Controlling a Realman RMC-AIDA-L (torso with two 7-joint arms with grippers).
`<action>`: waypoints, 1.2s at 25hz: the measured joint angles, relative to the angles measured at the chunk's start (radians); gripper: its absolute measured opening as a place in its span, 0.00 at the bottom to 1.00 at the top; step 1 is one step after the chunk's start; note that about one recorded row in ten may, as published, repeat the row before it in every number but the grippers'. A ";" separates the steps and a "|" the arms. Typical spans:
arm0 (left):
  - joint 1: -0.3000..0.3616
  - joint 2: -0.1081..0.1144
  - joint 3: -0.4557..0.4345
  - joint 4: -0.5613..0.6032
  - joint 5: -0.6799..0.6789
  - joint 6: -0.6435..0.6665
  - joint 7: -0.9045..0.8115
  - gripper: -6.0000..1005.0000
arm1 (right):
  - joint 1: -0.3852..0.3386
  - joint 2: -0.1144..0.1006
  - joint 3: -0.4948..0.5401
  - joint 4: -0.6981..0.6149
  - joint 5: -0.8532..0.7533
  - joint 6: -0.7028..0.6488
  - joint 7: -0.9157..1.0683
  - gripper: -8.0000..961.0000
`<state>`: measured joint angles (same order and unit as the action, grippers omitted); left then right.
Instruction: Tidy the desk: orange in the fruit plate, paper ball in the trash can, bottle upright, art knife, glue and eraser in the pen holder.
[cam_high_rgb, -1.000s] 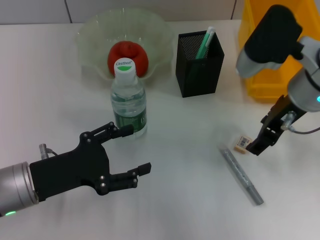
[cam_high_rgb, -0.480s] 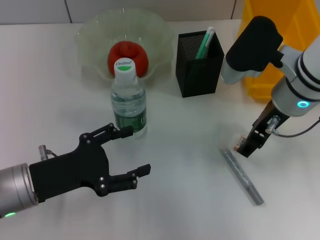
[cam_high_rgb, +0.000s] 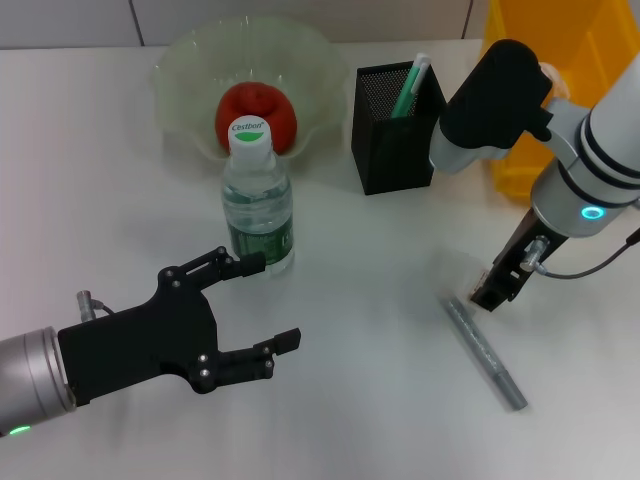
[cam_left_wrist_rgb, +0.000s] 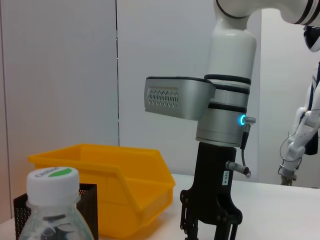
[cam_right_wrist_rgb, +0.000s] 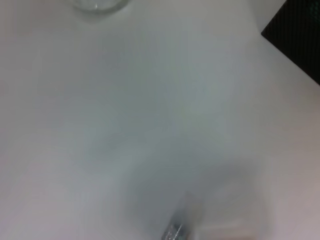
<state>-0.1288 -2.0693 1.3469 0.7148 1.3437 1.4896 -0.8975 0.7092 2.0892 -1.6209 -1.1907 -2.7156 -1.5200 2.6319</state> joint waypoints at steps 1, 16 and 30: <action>0.000 0.000 0.000 0.000 0.000 0.000 0.000 0.86 | 0.000 0.000 0.000 0.000 0.000 0.000 0.000 0.62; 0.000 0.000 0.000 -0.002 -0.001 0.001 0.002 0.86 | 0.034 0.000 -0.008 0.077 0.015 0.026 0.008 0.53; 0.001 0.000 0.000 -0.003 -0.004 0.003 0.002 0.86 | -0.058 -0.006 0.199 -0.432 0.017 -0.030 0.029 0.42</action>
<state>-0.1281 -2.0693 1.3467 0.7116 1.3400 1.4928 -0.8958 0.6509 2.0829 -1.4217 -1.6229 -2.6985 -1.5504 2.6613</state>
